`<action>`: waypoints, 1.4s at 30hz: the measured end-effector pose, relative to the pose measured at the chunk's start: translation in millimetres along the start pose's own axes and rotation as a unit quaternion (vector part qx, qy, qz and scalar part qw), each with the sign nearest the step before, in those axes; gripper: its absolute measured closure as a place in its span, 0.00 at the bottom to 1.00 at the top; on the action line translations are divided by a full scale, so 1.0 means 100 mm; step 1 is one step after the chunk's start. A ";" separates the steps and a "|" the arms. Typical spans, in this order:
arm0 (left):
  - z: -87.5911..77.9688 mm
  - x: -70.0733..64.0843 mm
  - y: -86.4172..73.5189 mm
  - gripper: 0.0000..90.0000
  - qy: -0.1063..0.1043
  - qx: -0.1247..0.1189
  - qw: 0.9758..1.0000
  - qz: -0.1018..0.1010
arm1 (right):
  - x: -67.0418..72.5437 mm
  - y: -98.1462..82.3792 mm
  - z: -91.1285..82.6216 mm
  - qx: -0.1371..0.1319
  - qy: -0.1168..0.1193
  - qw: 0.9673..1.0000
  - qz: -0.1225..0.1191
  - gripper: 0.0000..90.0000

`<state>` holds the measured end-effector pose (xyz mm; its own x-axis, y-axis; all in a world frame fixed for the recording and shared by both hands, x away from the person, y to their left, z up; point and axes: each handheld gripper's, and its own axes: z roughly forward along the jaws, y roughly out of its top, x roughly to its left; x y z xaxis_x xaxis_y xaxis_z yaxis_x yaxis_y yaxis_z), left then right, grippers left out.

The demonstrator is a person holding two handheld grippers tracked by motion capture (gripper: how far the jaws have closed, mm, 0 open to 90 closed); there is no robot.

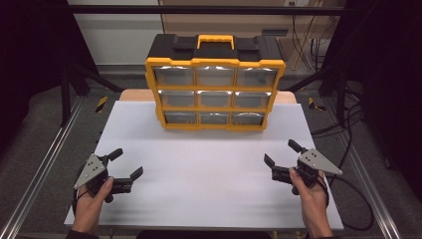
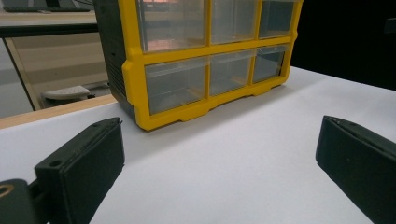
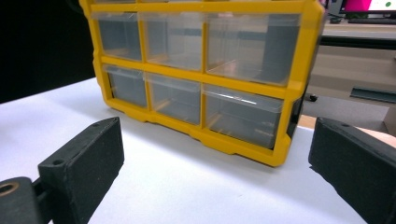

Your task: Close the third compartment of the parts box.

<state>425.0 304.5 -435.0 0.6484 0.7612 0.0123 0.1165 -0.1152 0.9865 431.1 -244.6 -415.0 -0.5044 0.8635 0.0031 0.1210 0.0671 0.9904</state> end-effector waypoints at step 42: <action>0.13 -0.09 0.00 0.01 -0.026 -0.018 0.999 0.000 | 0.20 -0.26 0.31 0.007 0.048 0.998 0.028 0.04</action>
<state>428.3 289.3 -436.7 0.6870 0.7266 0.0040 0.0904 -0.0909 0.9917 444.1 -214.2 -445.2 -0.5765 0.8139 0.0724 0.1622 0.0272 0.9864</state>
